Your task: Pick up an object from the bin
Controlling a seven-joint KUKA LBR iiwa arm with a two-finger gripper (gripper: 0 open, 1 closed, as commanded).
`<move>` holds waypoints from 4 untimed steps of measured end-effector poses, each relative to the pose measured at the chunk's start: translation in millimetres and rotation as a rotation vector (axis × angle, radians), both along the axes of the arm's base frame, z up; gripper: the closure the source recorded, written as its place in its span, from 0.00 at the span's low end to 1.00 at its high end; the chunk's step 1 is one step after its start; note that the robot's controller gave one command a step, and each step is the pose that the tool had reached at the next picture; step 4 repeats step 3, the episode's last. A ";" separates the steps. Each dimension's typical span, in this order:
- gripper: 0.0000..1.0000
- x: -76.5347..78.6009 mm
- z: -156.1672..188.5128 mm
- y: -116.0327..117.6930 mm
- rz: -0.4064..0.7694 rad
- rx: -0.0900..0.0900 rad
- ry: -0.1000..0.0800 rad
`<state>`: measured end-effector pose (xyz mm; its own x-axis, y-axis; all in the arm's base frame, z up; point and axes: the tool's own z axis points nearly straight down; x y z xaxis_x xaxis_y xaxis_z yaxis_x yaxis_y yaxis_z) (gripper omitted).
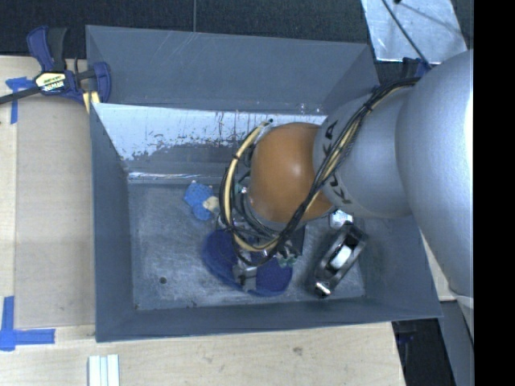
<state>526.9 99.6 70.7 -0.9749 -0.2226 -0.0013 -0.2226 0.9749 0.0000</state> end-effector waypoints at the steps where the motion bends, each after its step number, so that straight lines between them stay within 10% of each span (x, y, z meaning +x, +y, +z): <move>1: 1.00 2.4 1.9 1.0 -0.001 0.003 -0.009; 3: 1.00 17.5 228.0 3.3 -0.015 0.002 -0.012; 4: 1.00 17.5 228.0 3.3 -0.015 0.002 -0.012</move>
Offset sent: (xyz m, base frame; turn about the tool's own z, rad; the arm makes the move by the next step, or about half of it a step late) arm 0.0000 0.0000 0.0000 0.0000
